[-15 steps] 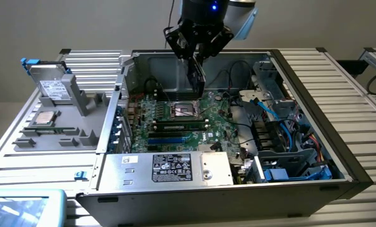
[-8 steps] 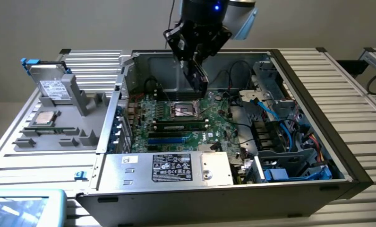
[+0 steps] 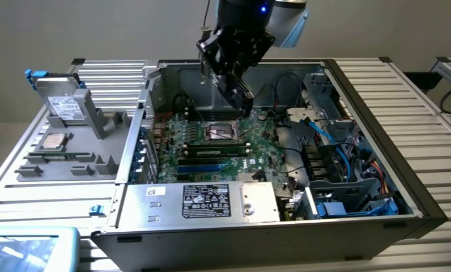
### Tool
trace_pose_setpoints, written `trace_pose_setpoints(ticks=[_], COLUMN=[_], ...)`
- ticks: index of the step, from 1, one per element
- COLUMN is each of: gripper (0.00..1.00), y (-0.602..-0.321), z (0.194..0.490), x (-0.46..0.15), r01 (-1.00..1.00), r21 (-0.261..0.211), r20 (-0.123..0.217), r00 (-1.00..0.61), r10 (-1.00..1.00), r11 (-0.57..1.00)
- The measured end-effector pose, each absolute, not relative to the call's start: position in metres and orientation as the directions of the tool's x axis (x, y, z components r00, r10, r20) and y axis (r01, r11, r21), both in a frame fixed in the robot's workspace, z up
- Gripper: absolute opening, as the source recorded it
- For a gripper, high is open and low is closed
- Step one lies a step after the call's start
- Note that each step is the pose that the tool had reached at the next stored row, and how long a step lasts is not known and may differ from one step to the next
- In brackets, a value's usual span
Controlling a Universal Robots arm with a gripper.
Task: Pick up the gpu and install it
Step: 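Insert the gpu into the slot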
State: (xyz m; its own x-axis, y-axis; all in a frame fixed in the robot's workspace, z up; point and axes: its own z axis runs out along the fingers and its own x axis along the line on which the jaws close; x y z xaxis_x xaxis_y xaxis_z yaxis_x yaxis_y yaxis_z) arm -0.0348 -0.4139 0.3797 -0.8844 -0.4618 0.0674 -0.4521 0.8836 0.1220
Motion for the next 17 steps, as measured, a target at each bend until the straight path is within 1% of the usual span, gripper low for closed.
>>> trace_pose_setpoints(ticks=[17], gripper=[0.28], y=[-0.4139], z=[0.3795], x=[-0.0348], r01=[-0.703], r21=[0.101], r20=[0.038], r00=[-0.704], r10=[-0.709], r11=[0.704])
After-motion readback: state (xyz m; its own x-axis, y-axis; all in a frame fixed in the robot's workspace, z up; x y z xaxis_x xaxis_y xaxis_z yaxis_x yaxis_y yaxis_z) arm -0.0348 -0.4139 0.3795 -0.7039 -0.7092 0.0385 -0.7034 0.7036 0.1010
